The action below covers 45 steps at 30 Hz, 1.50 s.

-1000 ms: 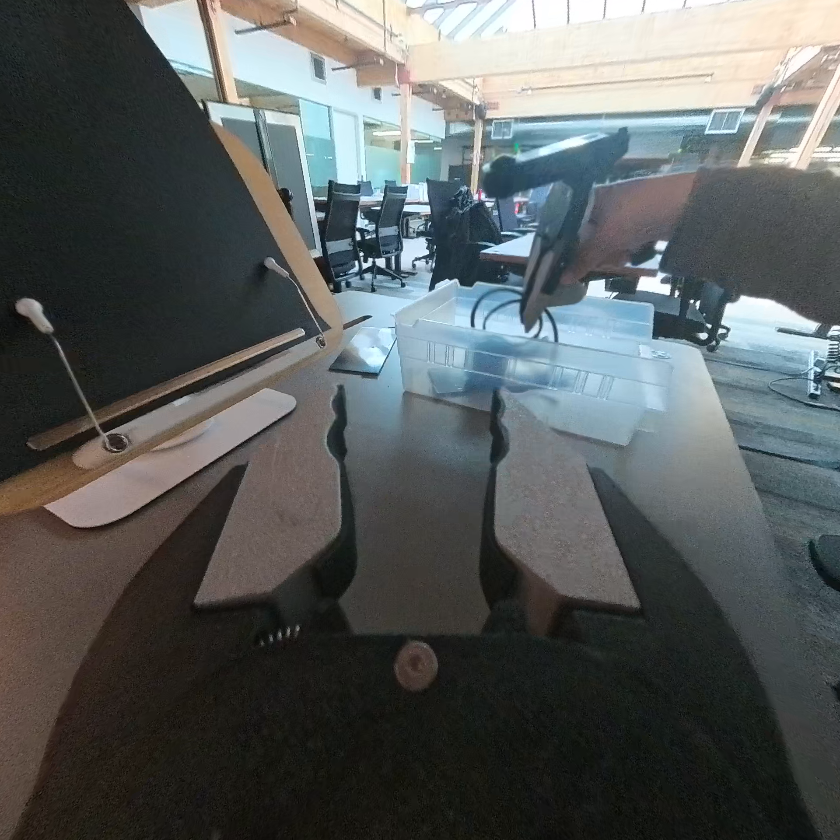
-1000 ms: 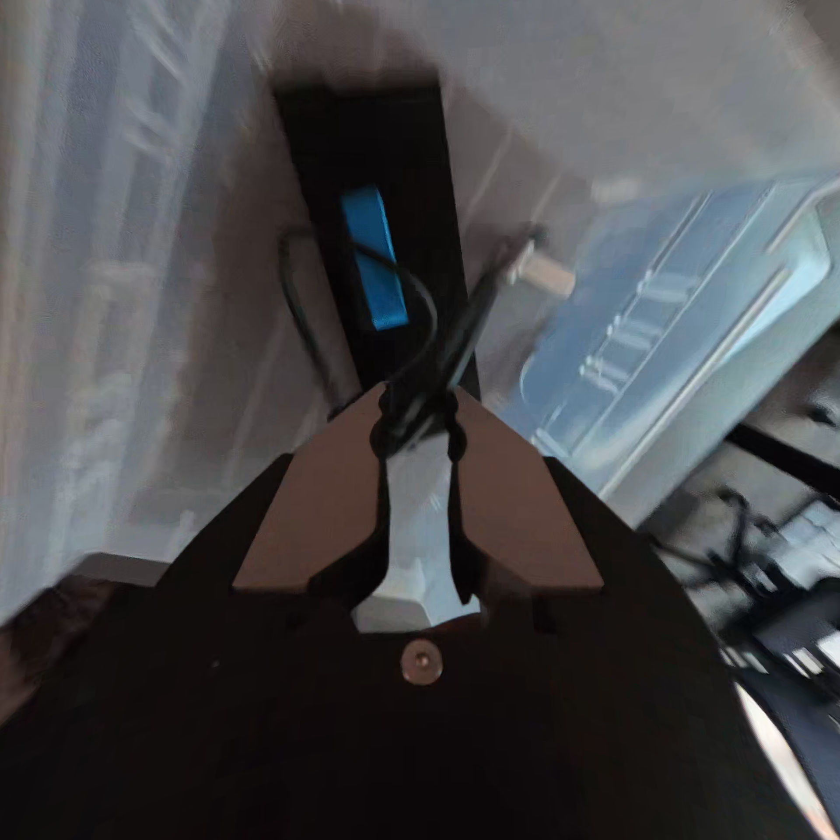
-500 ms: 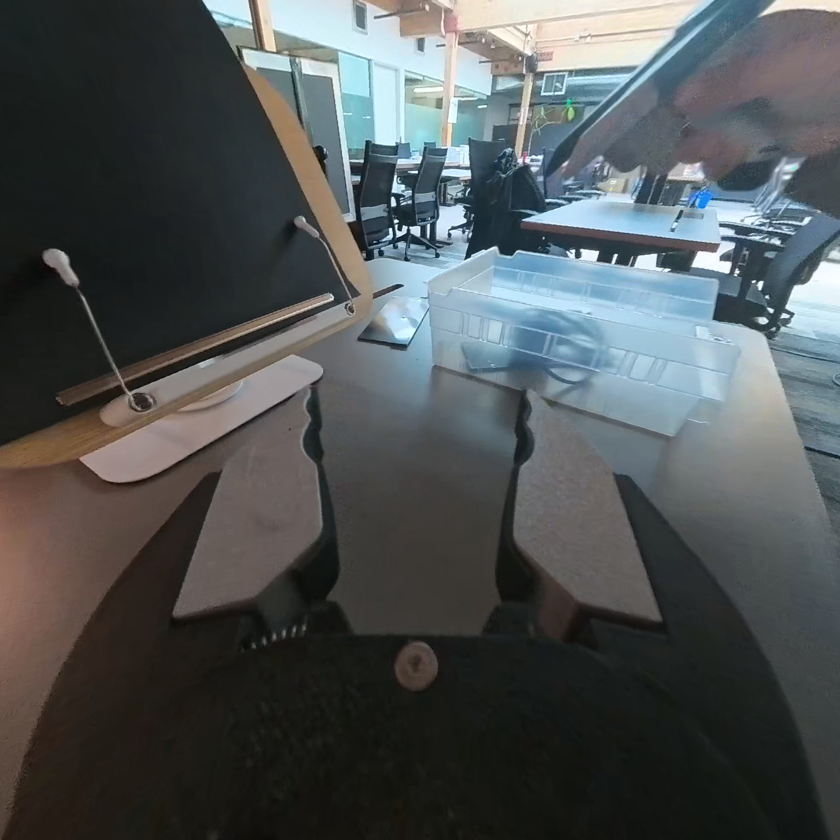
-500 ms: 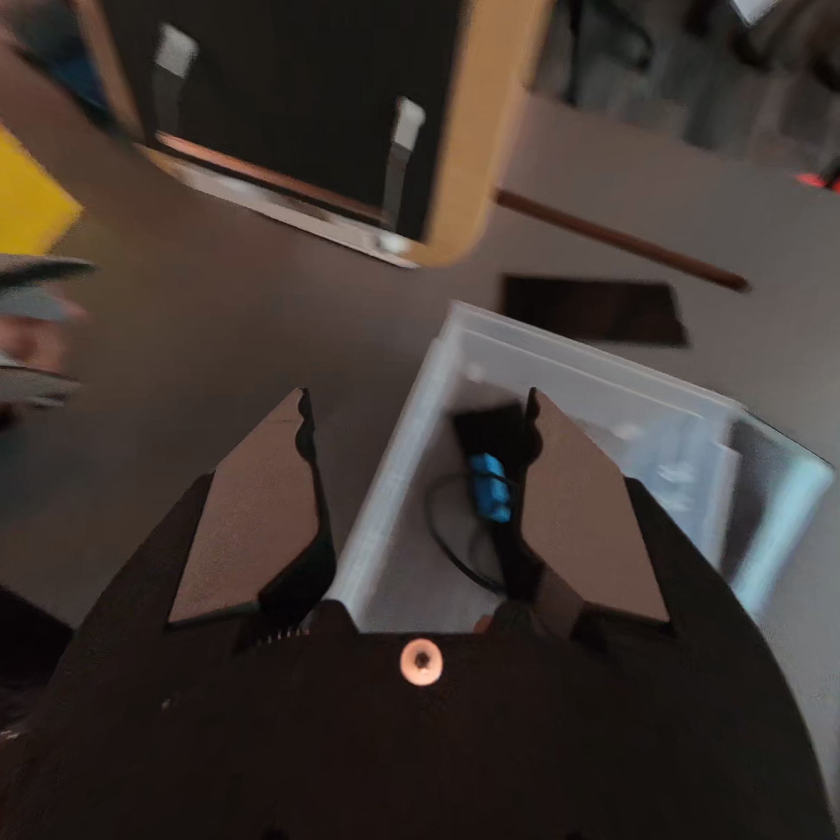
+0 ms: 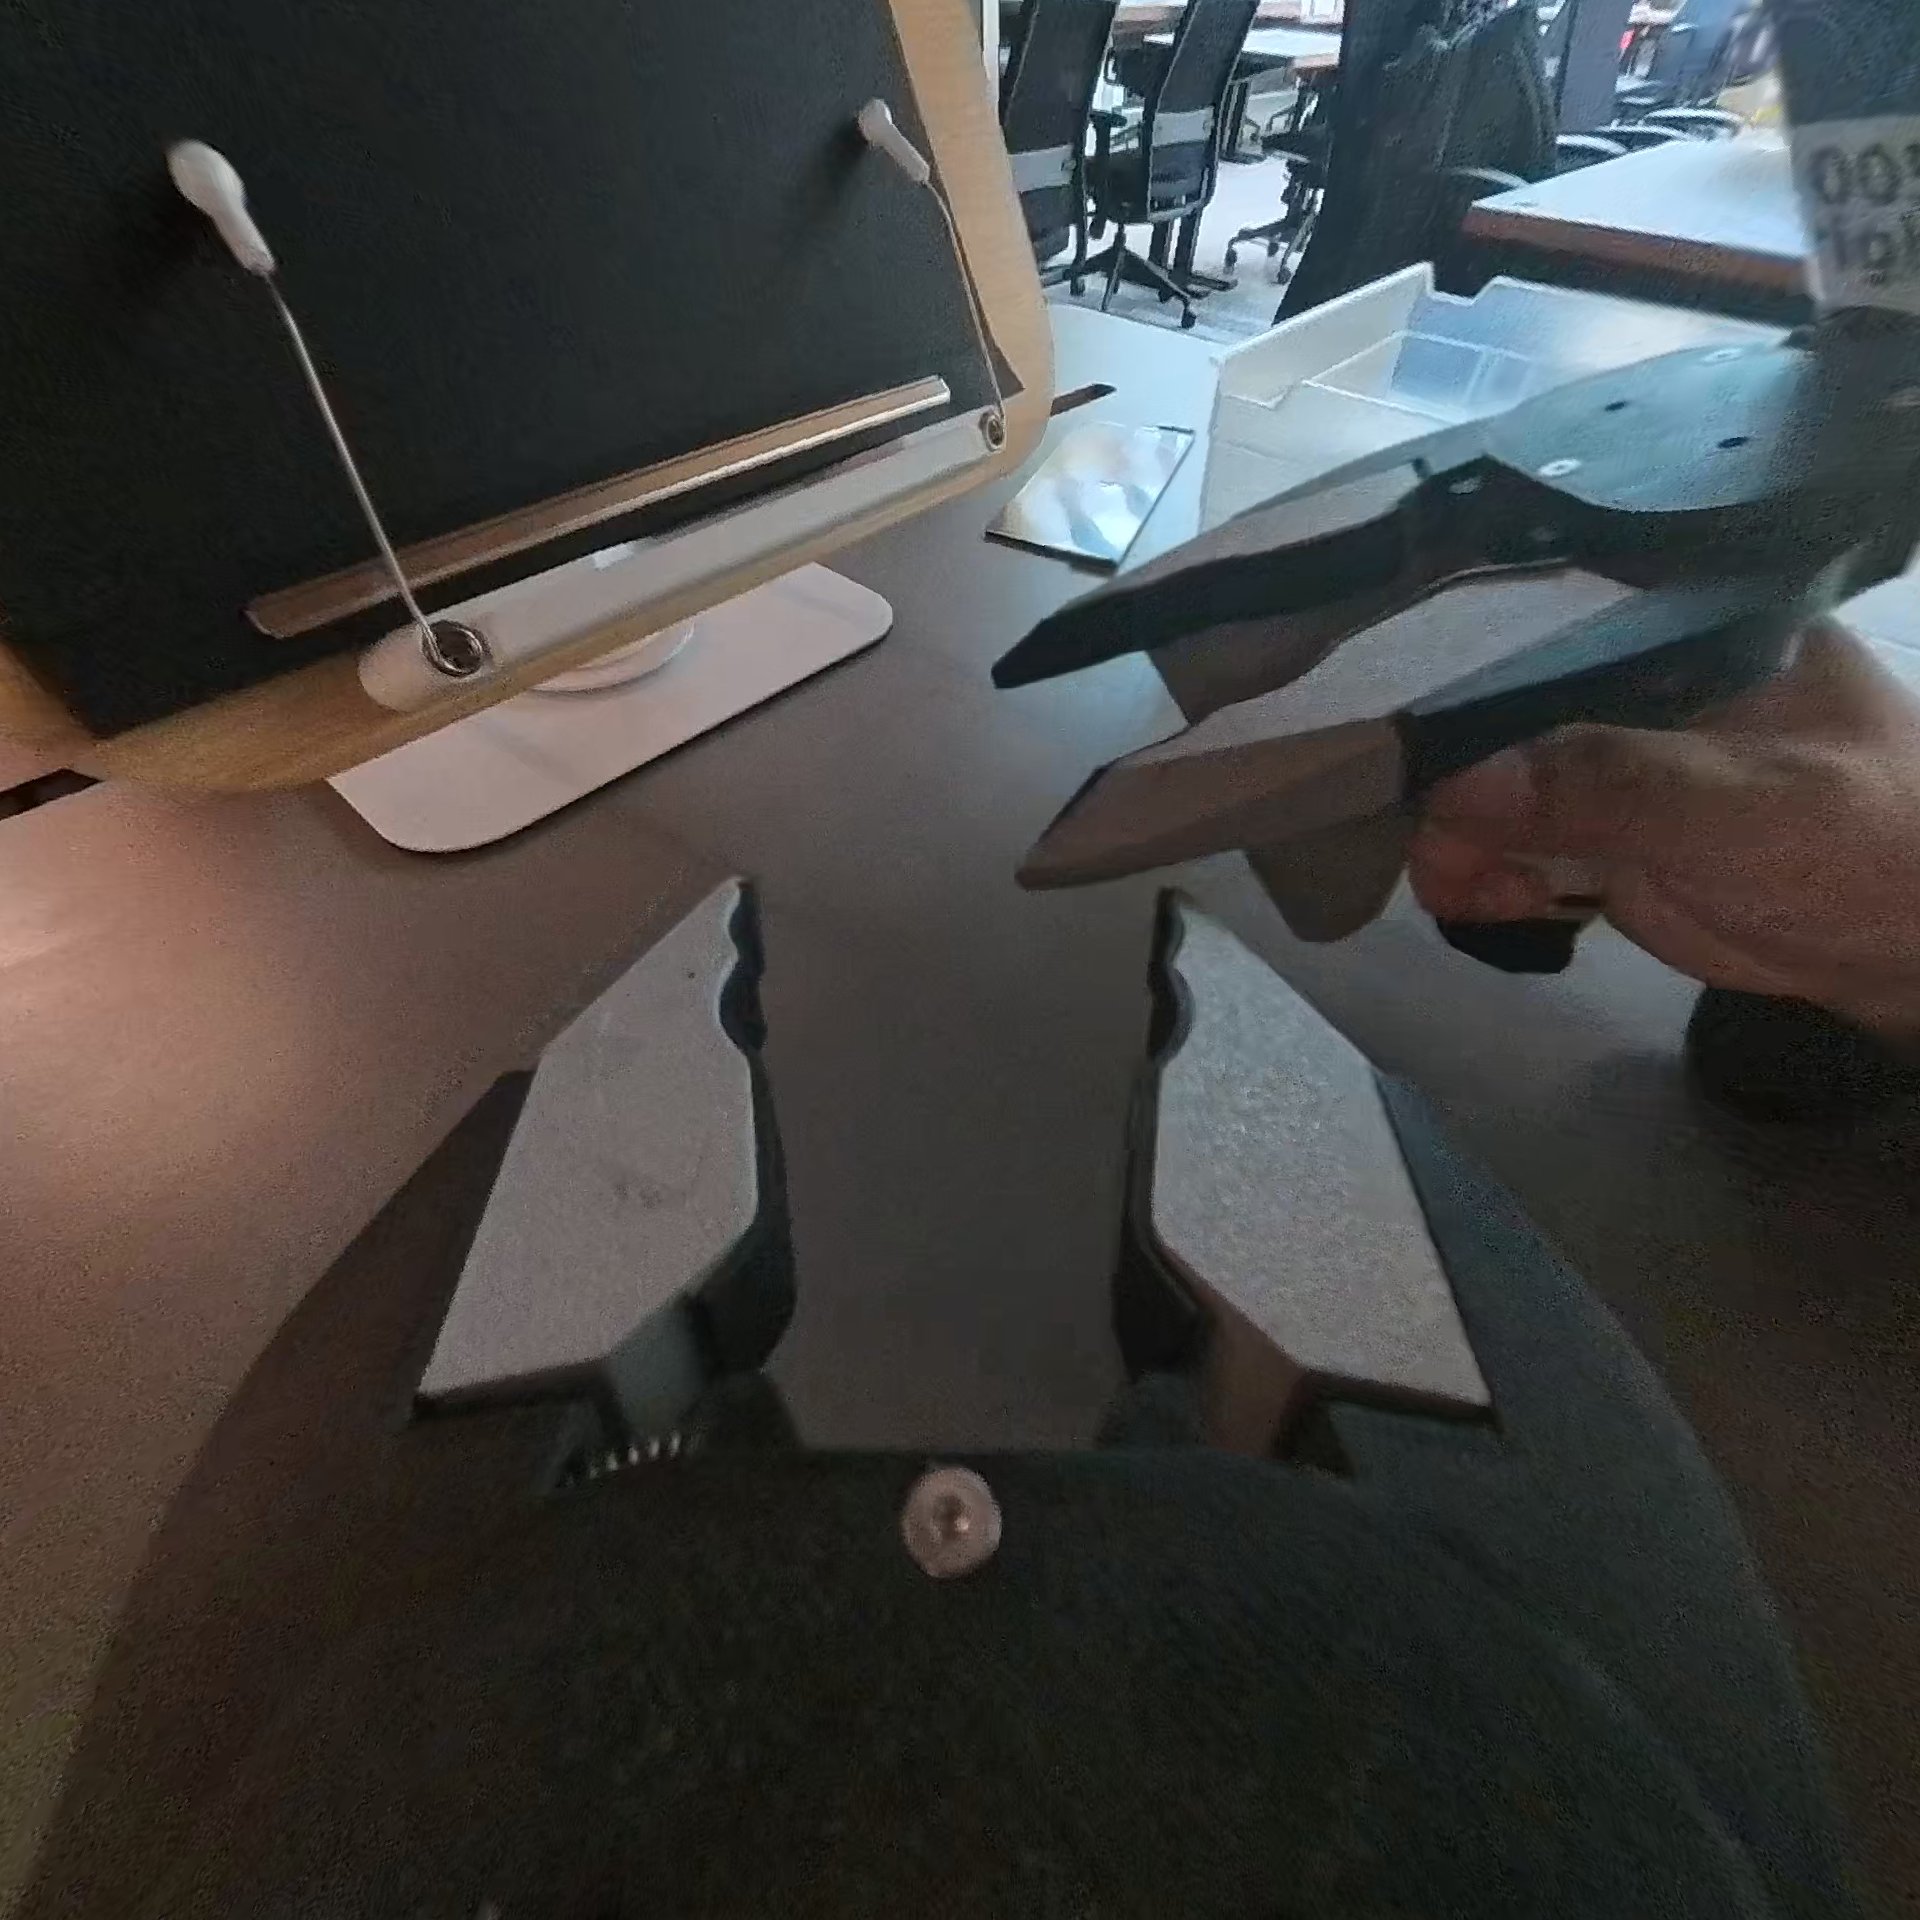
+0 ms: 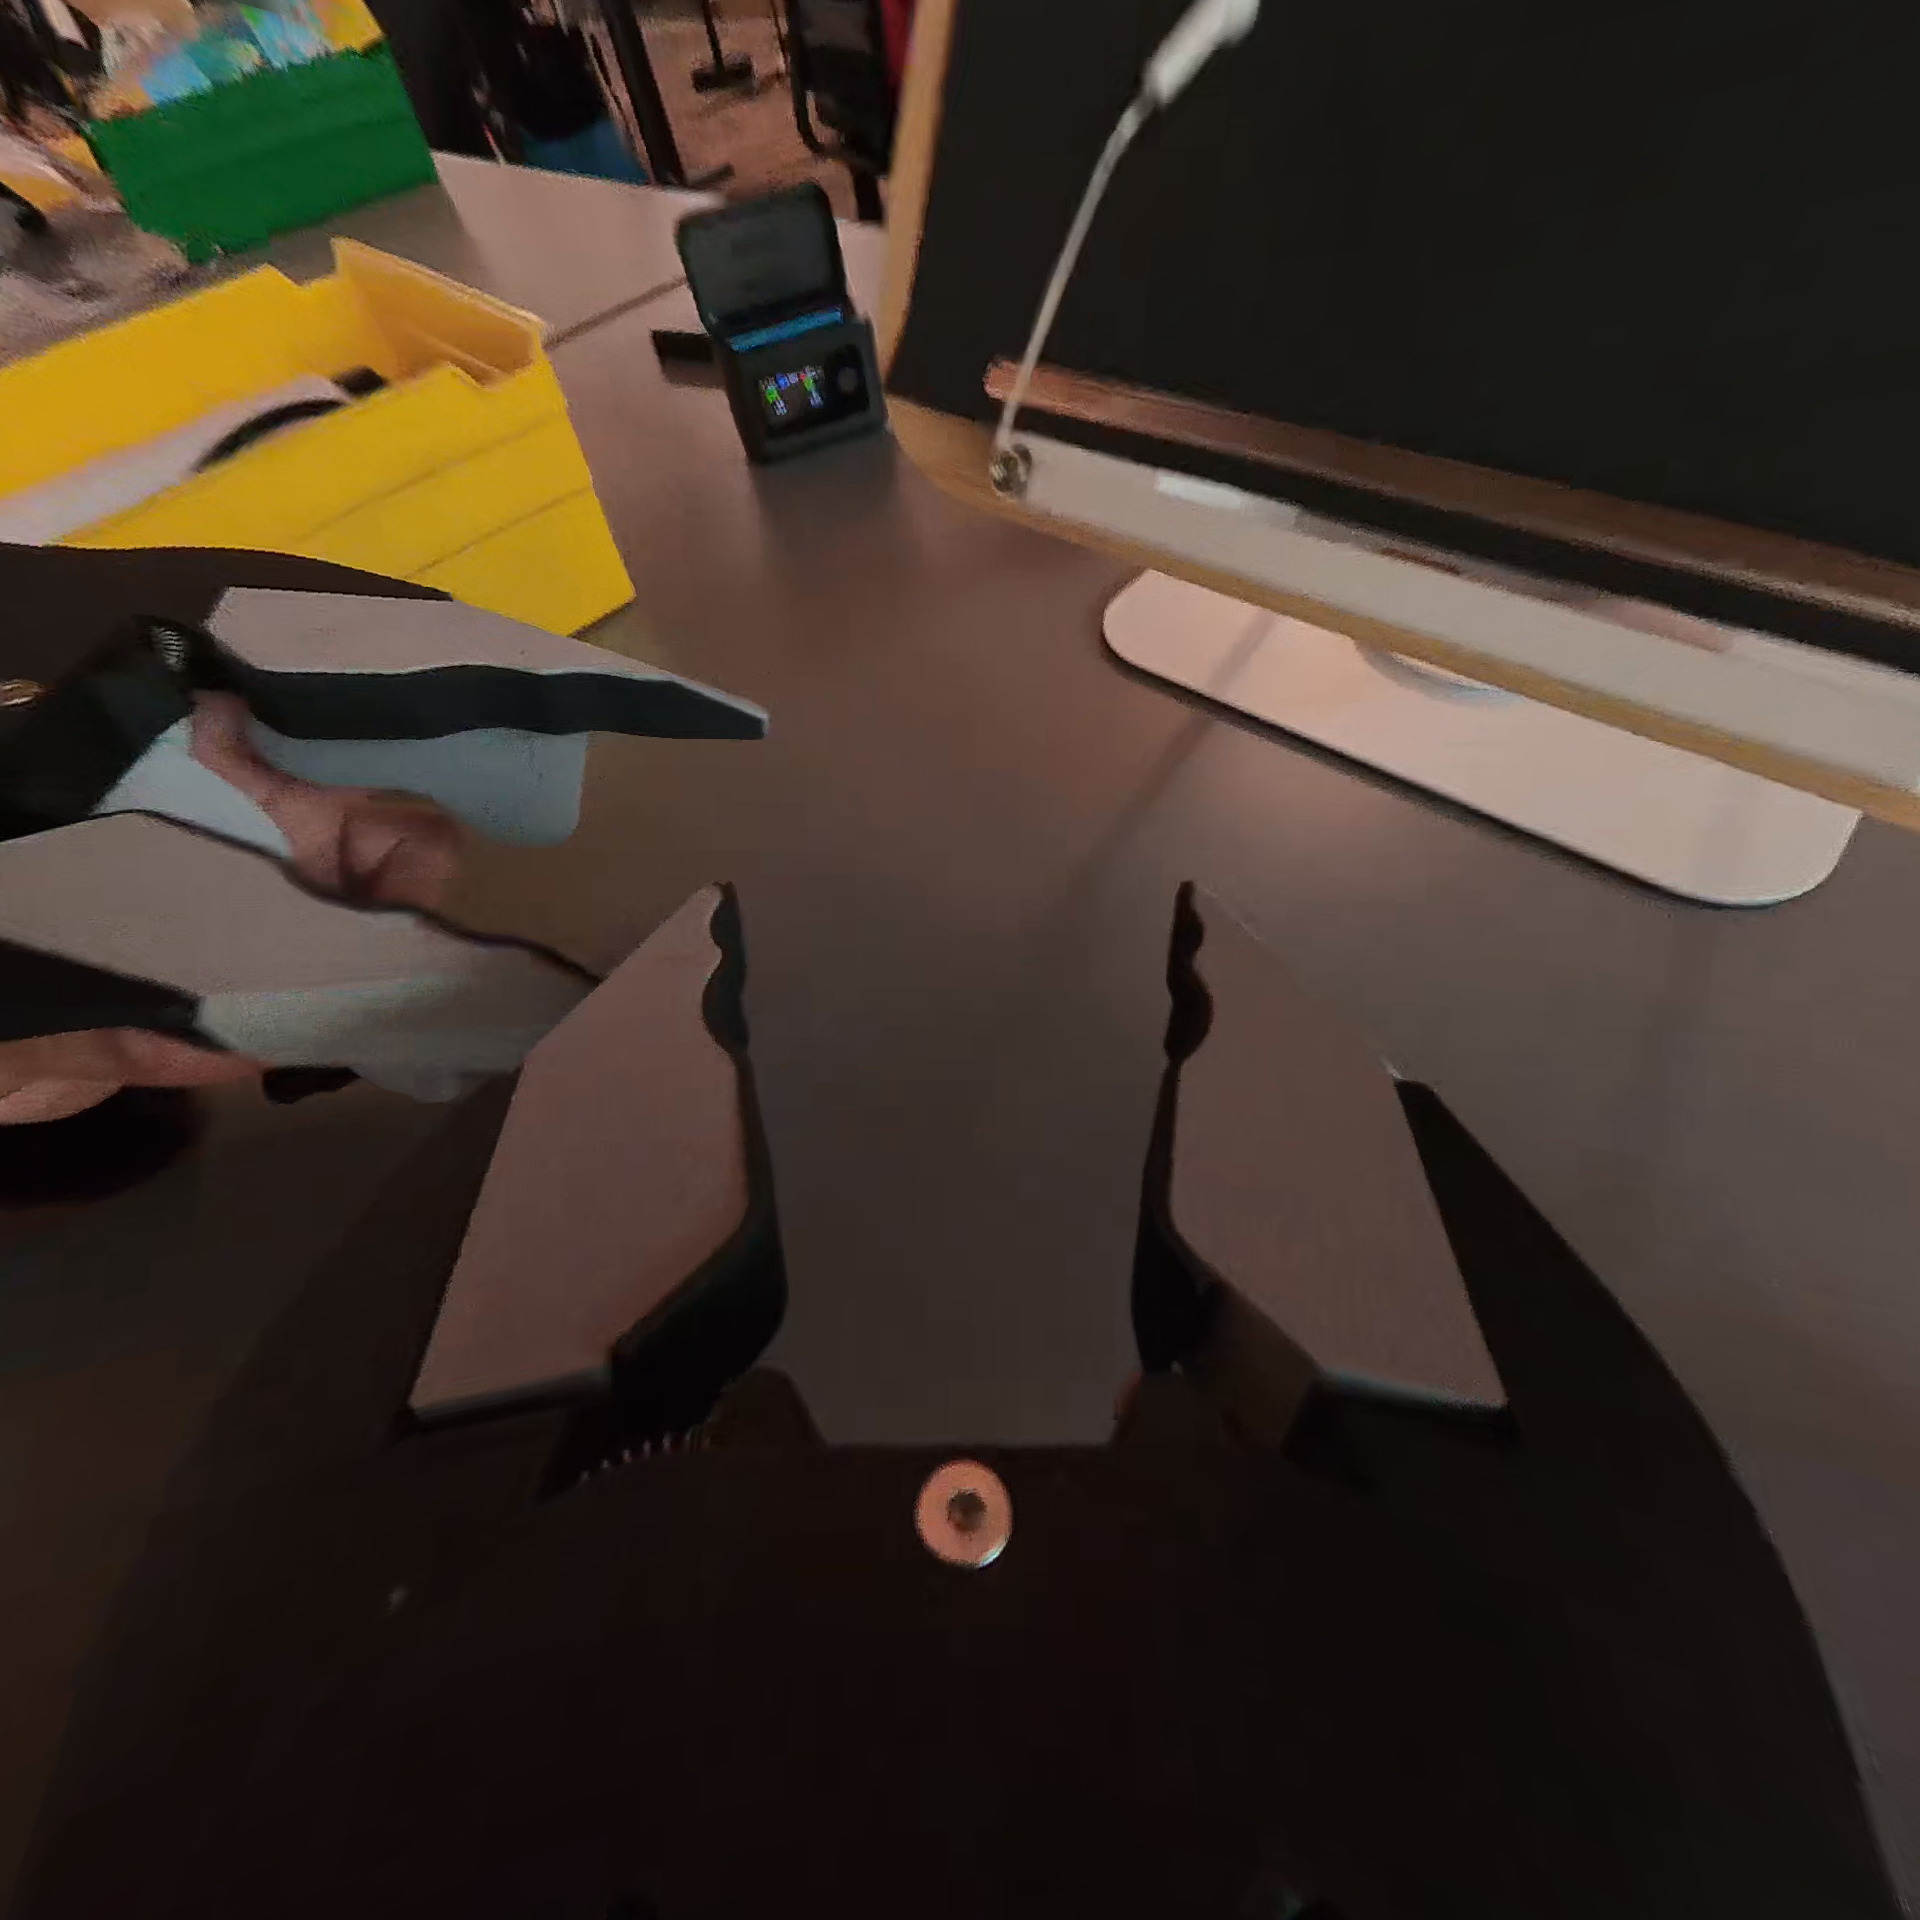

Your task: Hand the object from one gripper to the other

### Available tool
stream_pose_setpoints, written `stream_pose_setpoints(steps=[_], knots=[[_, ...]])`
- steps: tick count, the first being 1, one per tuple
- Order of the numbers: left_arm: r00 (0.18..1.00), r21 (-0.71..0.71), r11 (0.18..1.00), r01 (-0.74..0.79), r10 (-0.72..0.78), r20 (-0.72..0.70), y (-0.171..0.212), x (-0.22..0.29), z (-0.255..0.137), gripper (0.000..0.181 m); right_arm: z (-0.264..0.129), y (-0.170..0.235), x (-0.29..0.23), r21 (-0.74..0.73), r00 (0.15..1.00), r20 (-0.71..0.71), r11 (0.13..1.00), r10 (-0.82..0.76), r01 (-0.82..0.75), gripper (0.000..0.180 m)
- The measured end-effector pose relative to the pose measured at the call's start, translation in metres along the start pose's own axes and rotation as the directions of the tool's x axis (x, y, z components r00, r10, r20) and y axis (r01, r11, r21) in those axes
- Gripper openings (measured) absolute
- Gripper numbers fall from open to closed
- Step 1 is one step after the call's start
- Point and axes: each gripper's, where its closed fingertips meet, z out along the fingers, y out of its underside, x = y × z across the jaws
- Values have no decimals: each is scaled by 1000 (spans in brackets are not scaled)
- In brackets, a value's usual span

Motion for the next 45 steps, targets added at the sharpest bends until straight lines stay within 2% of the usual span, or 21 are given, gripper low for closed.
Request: stream_pose_setpoints(steps=[2, 8, 11, 14, 17, 21, 23, 26, 28, 31, 34, 37, 39, 42, 45], knots=[[1000, -12, 1000, -8, 8, 7, 3, -1, 3, 70, 4, 3, 6, -34, 1000, 8, 999, 0, 1, 88], [999, -29, 999, -23, 24, 32, 9, -9, 6, 65, 1, 16, 30, -55, 995, -88, 998, -46, 41, 82], [1000, 56, 998, -27, 26, 8, -3, 1, 1, 54, 1, 20, 27, -72, 993, -88, 995, -77, 71, 82], [1000, 91, 996, -12, 14, -21, -11, 18, -11, 52, 4, 33, 26, -123, 989, -93, 987, -112, 100, 82], [996, 67, 997, -31, 36, -81, -16, 41, -35, 56, 5, 42, 27, -160, 988, -93, 981, -123, 107, 83], [993, 58, 993, -101, 104, -48, -41, 40, -94, 55, 3, 42, 28, -153, 992, -84, 985, -89, 76, 83], [990, 30, 989, -142, 142, 29, -58, 17, -127, 54, 3, 43, 29, -158, 995, -77, 986, -71, 58, 84], [965, -98, 980, -176, 191, 177, -70, -46, -171, 57, 2, 43, 29, -156, 996, -73, 987, -60, 48, 83], [934, -233, 958, -169, 231, 272, -57, -97, -194, 60, 3, 44, 29, -164, 995, -74, 985, -63, 51, 83], [864, -463, 881, -96, 305, 401, -10, -173, -219, 61, 5, 47, 29, -189, 994, -78, 980, -77, 62, 83], [824, -639, 769, -23, 376, 424, 44, -216, -228, 55, 6, 49, 29, -208, 992, -84, 975, -95, 76, 83], [788, -713, 701, -3, 441, 430, 72, -240, -224, 48, 6, 50, 29, -209, 991, -86, 975, -98, 79, 83], [782, -734, 680, -3, 459, 422, 81, -247, -217, 42, 6, 49, 29, -207, 992, -83, 976, -92, 73, 83], [717, -799, 600, -32, 571, 399, 84, -258, -217, 9, 5, 49, 29, -204, 993, -79, 977, -85, 67, 83], [683, -795, 602, -75, 612, 399, 67, -258, -217, 7, 6, 50, 29, -209, 993, -77, 976, -84, 66, 82]])
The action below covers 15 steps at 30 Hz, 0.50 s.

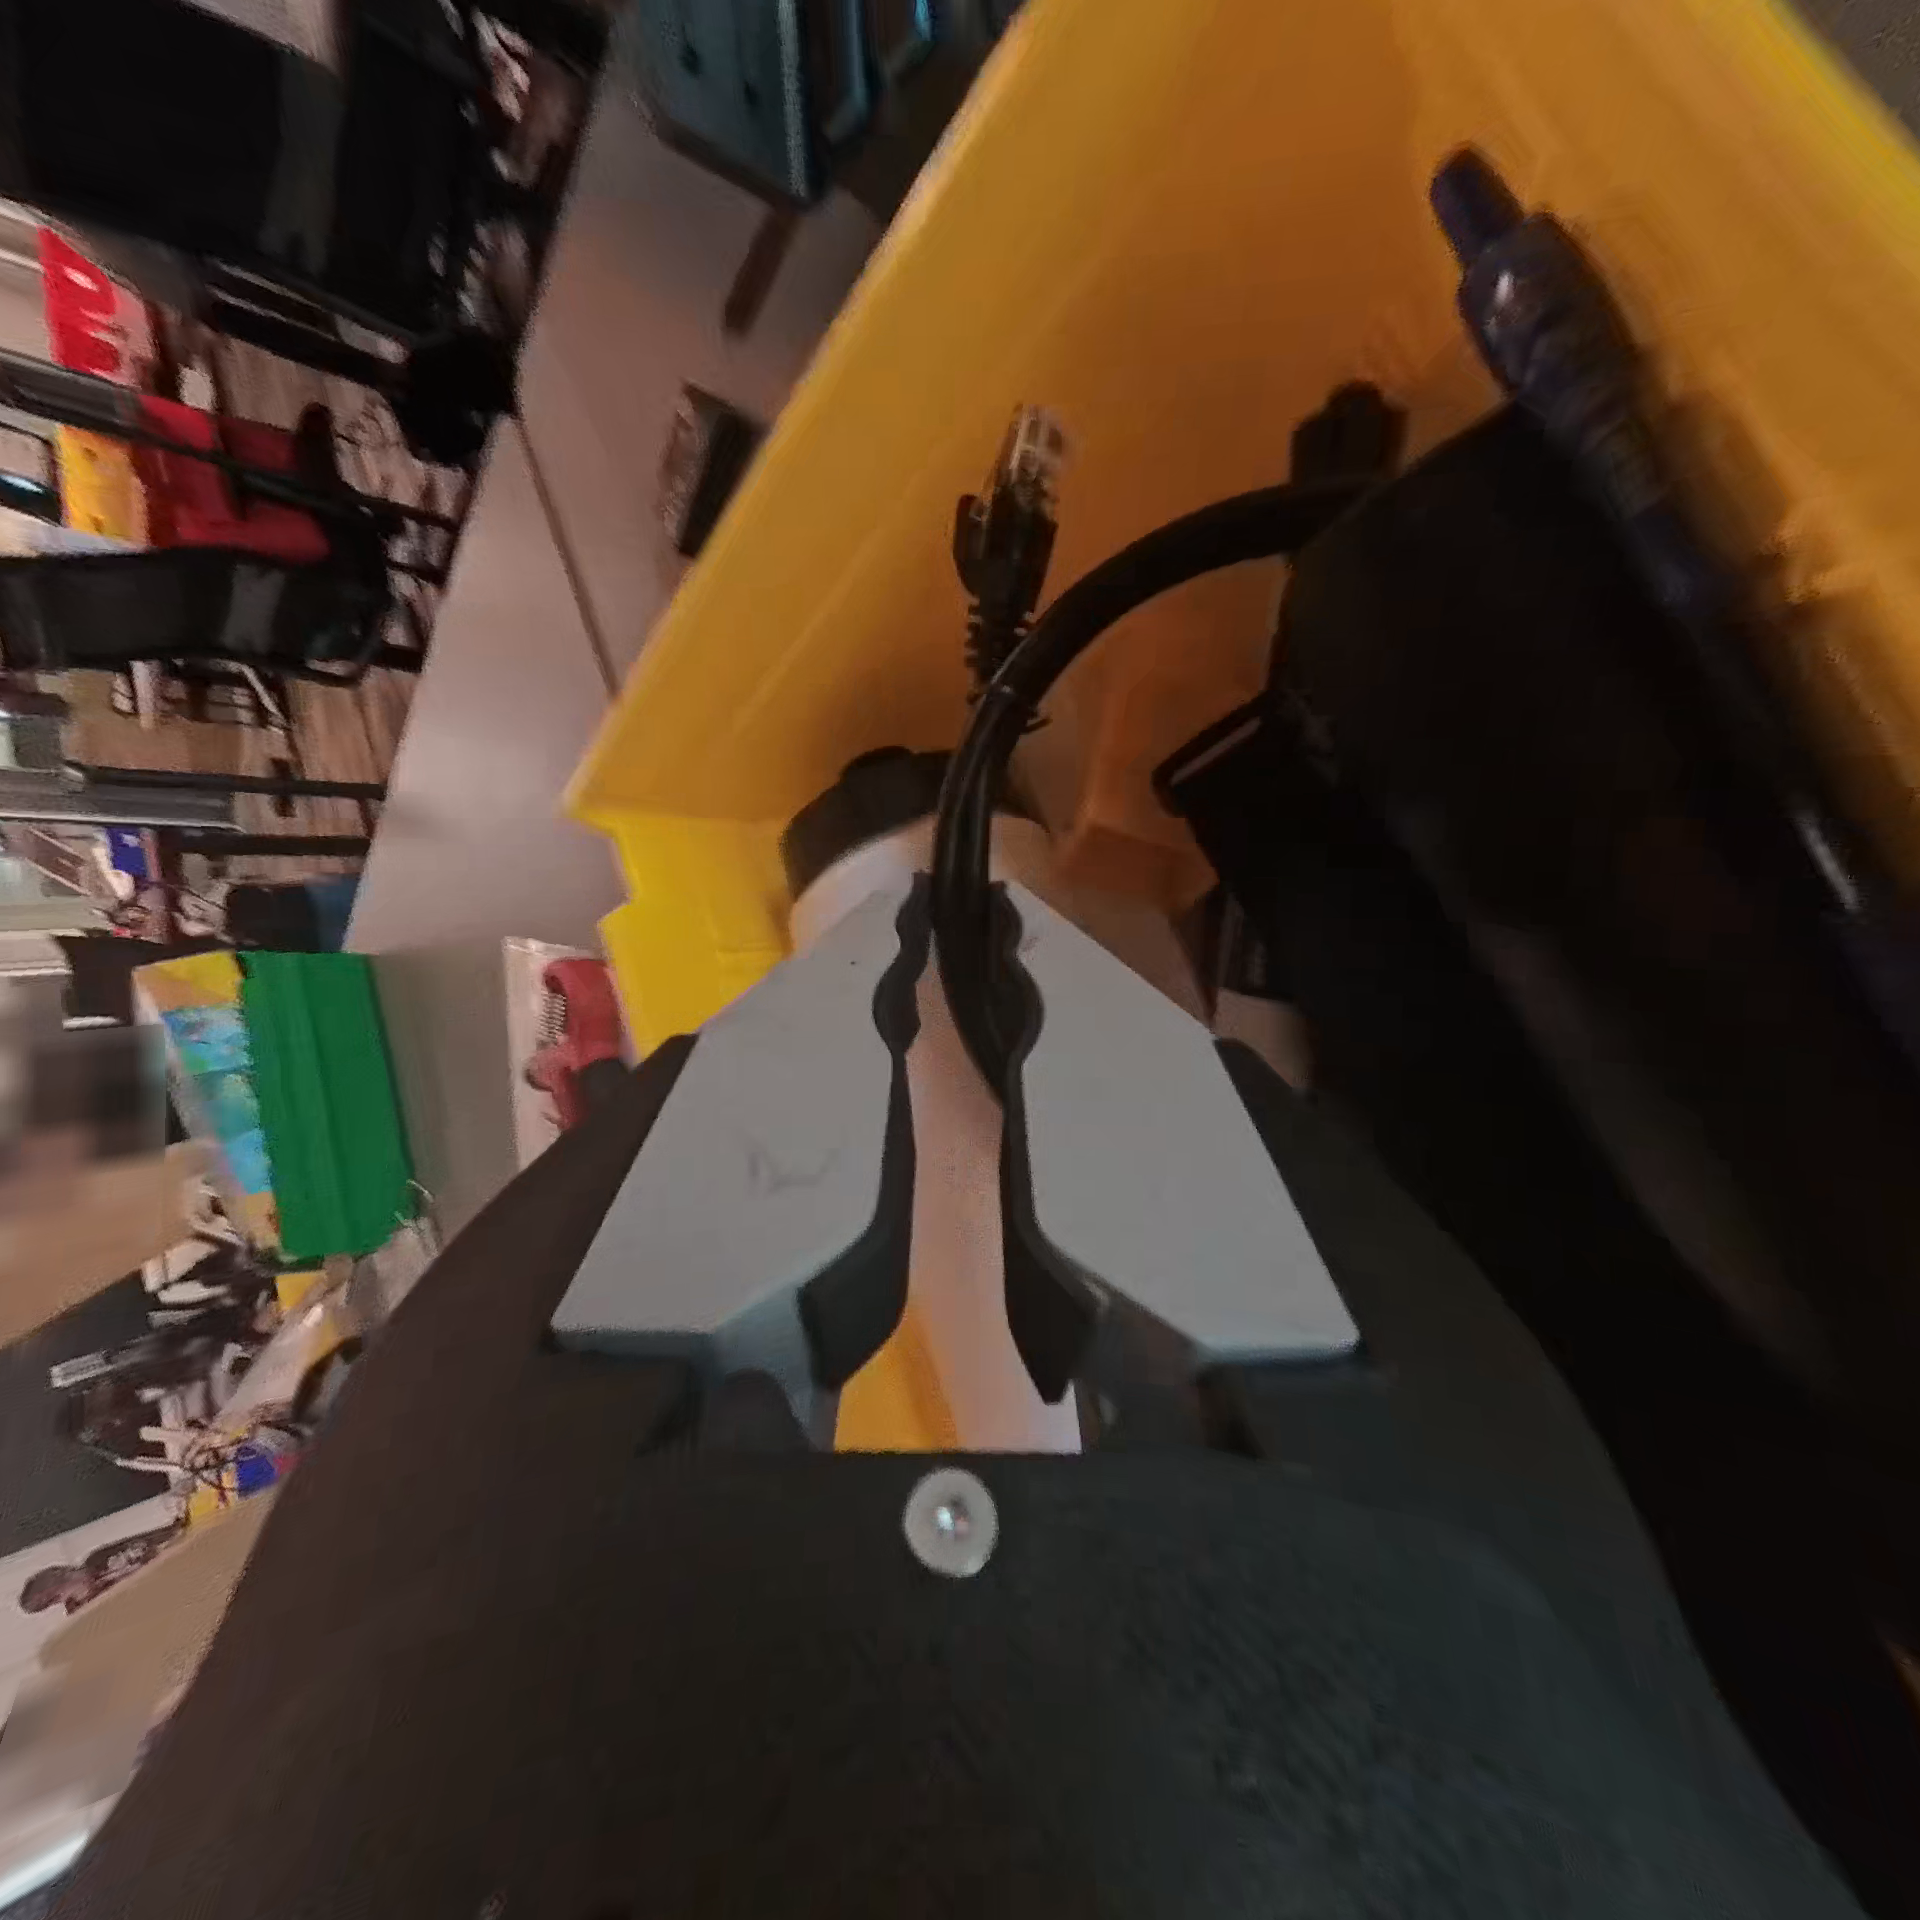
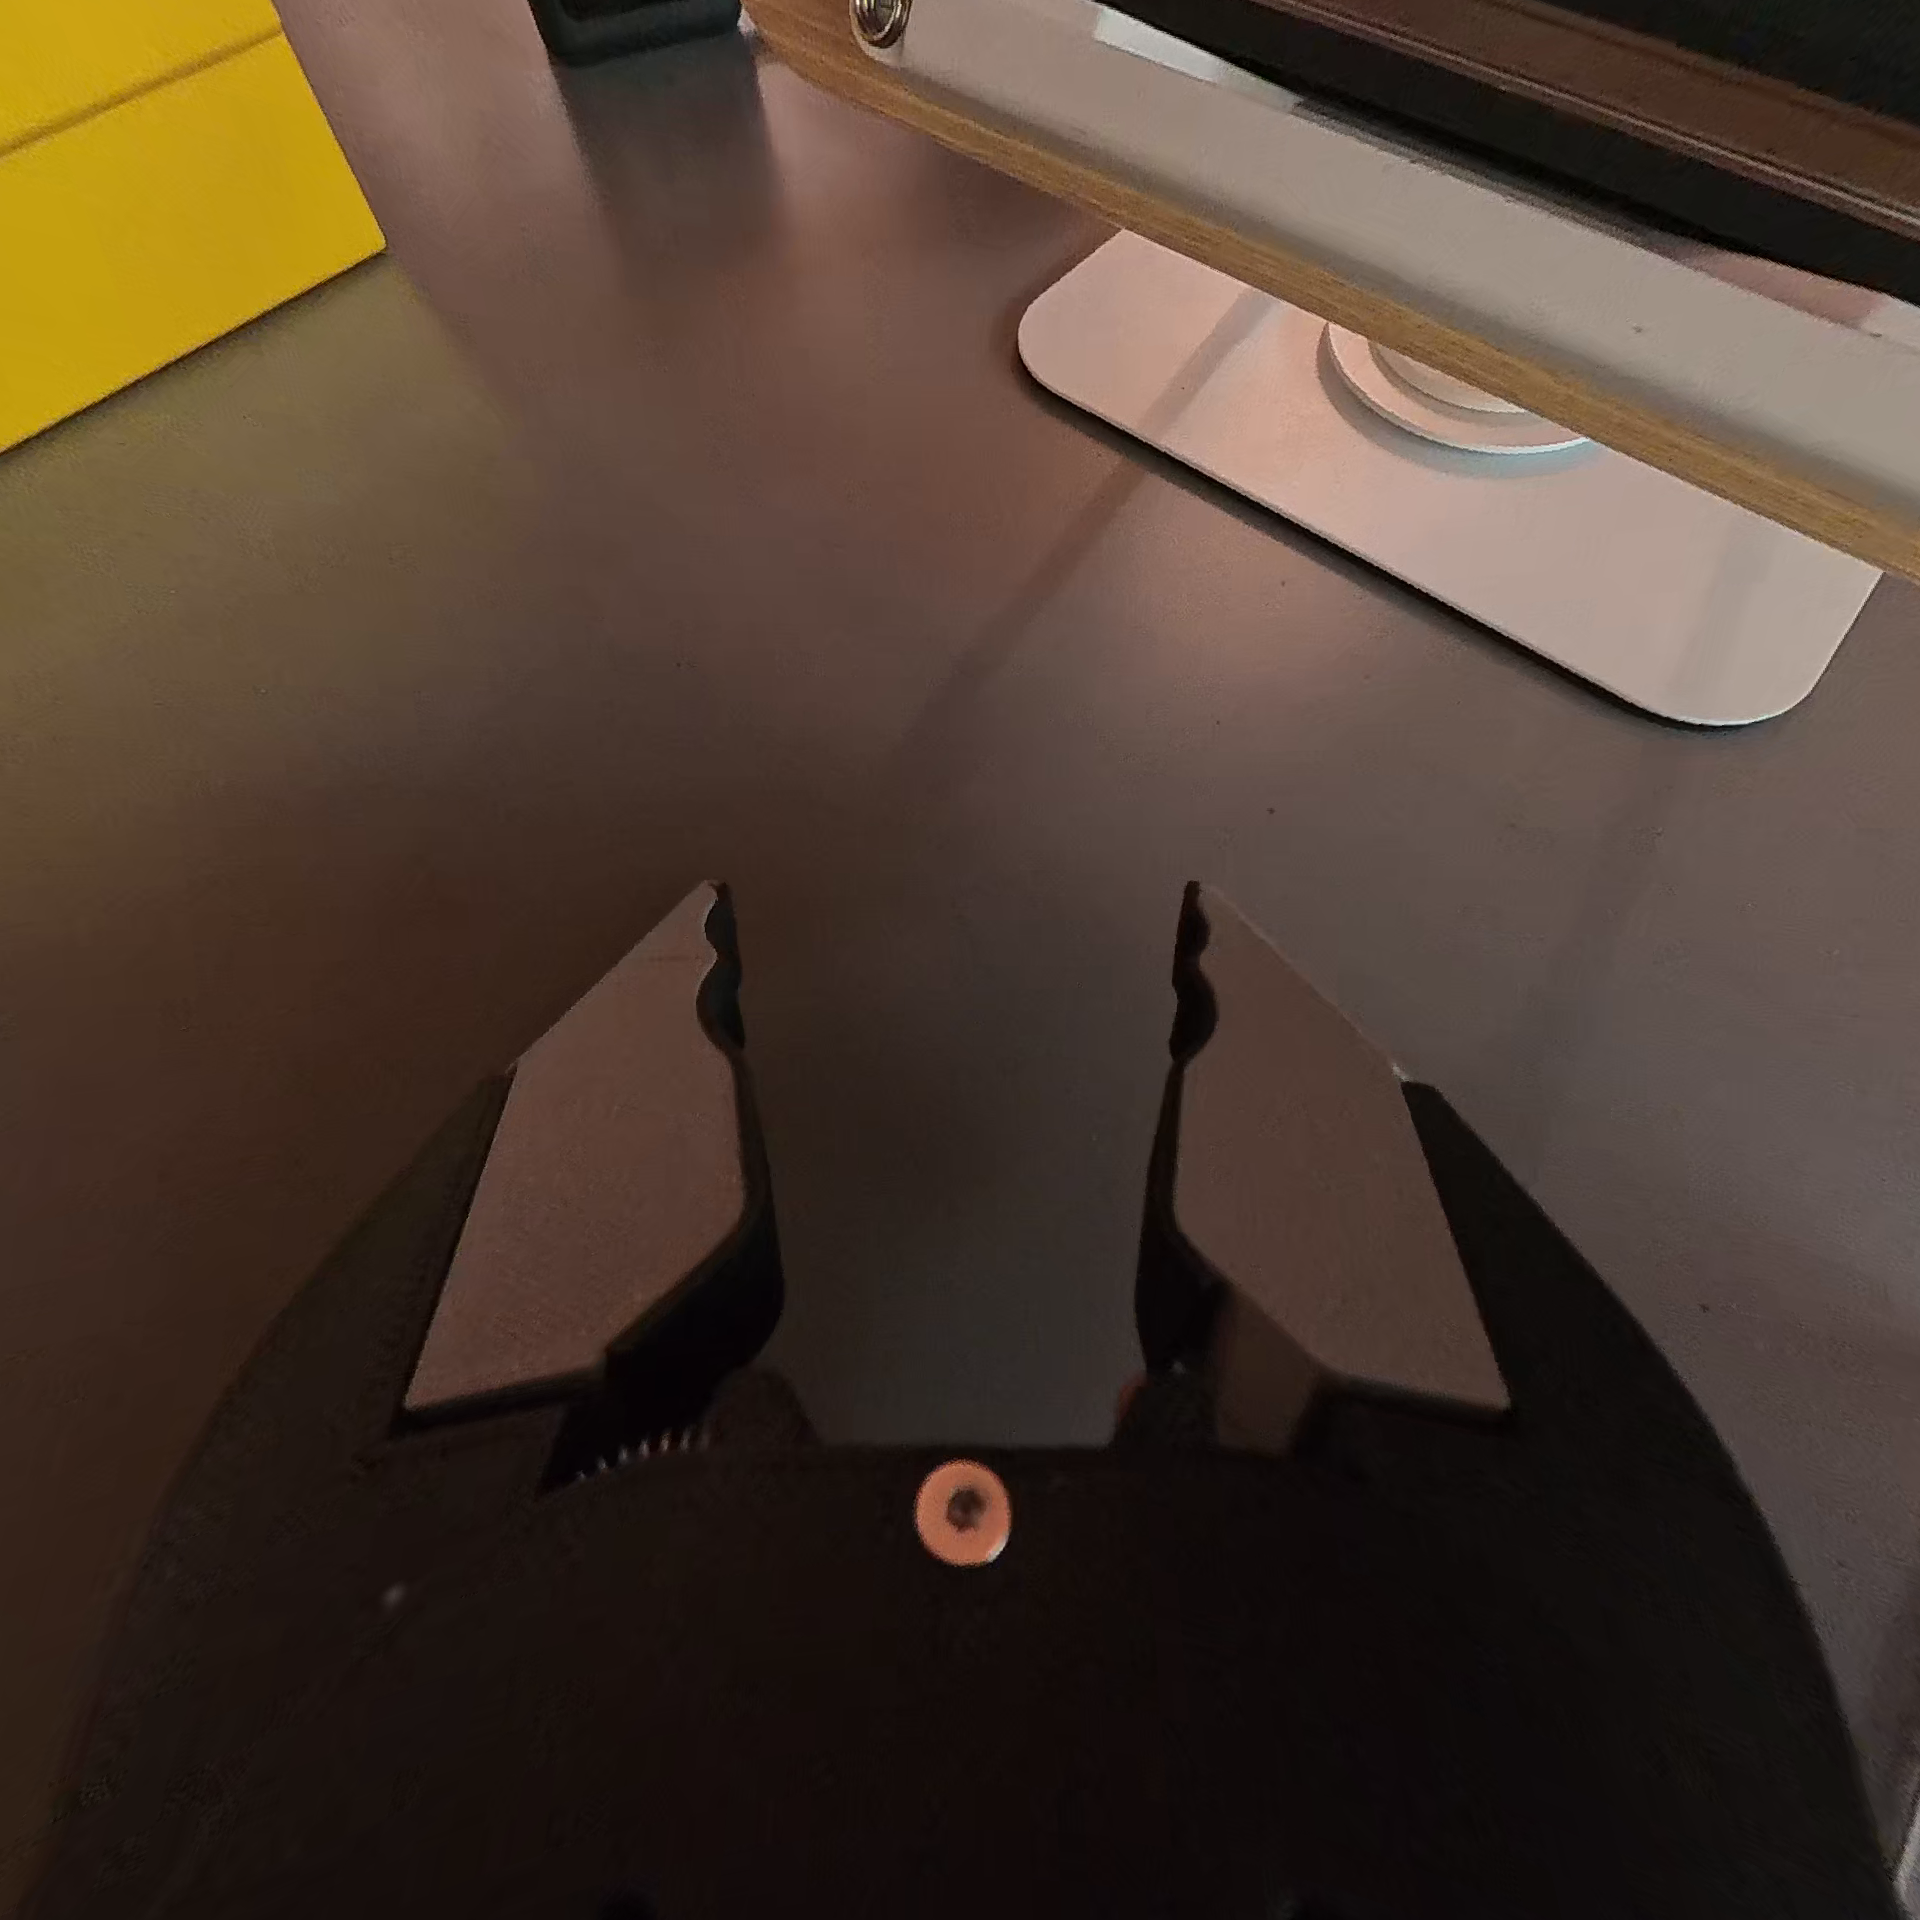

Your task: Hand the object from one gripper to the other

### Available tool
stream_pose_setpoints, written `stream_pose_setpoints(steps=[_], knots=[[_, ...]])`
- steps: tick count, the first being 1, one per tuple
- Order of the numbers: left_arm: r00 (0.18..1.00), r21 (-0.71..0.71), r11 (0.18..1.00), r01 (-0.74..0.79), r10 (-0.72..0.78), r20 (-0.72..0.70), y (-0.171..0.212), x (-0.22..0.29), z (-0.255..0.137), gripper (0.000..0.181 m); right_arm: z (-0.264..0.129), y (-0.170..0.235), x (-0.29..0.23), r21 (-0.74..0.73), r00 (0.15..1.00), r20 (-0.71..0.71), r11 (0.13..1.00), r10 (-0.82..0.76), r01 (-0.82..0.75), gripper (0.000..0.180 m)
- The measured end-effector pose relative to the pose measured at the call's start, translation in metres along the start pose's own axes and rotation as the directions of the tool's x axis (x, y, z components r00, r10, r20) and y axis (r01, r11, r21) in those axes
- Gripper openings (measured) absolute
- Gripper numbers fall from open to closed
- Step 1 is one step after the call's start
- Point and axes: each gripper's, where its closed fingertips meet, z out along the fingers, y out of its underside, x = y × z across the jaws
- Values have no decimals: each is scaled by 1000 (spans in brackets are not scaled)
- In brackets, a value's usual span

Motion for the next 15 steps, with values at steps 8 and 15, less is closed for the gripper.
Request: stream_pose_setpoints(steps=[8, 15], knots=[[861, 165, 963, -214, 106, 498, -44, -84, -89, 1, 1, 1, -1, -11, 1000, -3, 1000, -11, 11, 81], [866, 356, 918, -172, -31, 499, -78, -91, -150, 1, -5, -3, -1, 38, 1000, 13, 999, 11, -12, 81]])
